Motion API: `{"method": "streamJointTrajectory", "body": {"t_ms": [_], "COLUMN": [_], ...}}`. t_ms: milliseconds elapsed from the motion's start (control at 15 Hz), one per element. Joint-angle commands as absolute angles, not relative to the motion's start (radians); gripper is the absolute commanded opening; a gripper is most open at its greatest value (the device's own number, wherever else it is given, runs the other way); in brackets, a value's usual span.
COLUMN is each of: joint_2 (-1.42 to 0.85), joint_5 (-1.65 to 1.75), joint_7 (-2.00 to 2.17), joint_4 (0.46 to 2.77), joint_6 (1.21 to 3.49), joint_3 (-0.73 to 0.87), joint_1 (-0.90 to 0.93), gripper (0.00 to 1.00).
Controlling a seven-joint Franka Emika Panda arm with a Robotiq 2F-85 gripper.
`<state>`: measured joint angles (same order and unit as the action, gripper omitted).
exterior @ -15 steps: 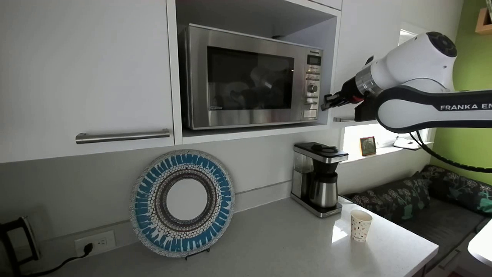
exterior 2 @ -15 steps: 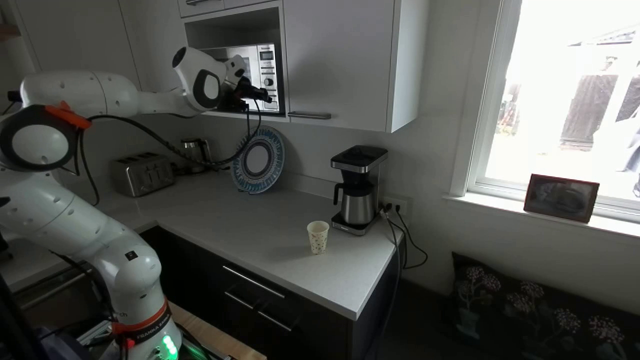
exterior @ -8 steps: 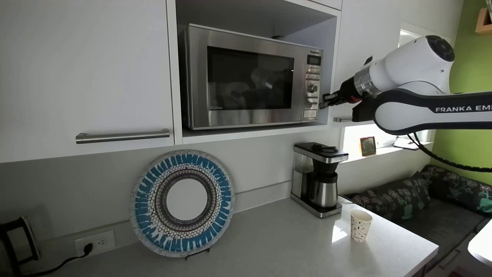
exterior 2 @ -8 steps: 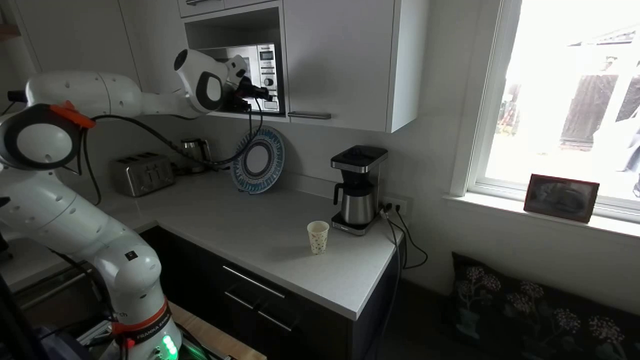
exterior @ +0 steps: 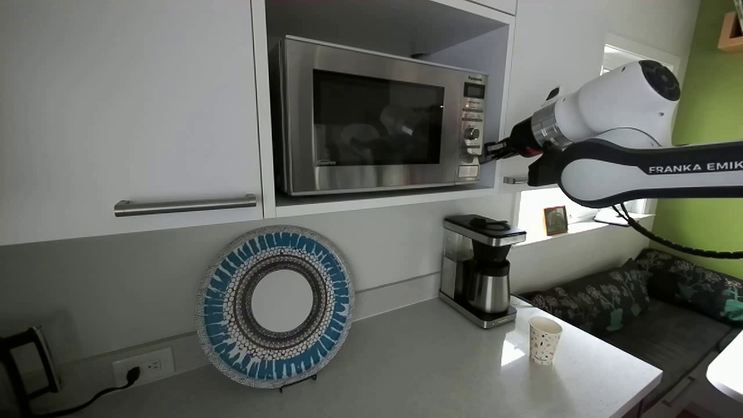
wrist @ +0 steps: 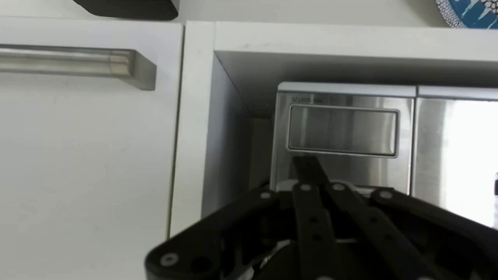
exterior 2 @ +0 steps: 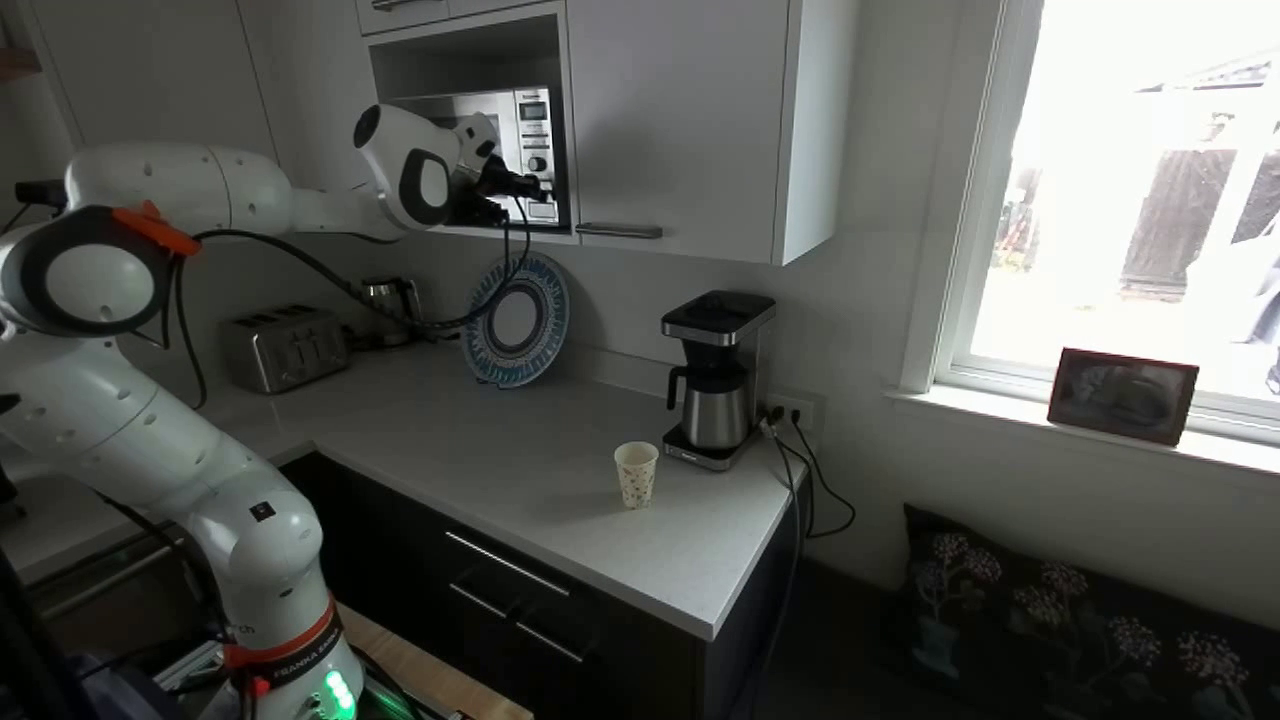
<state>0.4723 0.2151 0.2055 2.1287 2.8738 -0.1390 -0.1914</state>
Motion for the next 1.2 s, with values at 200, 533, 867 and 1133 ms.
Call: {"method": "streamJointTrajectory", "body": {"t_ms": [200, 533, 867, 1133], "joint_2": [0.446, 0.434, 0.447, 0.446], "joint_5": [0.205, 0.197, 0.204, 0.202], "joint_7": [0.154, 0.125, 0.099, 0.084], "joint_4": [2.140, 2.140, 2.145, 2.149], "joint_6": [2.927, 2.961, 2.988, 2.991], "joint_3": [-0.117, -0.104, -0.101, -0.098], "joint_1": [-0.168, -0.151, -0.145, -0.145], "gripper": [0.00, 0.00, 0.00, 0.00]}}
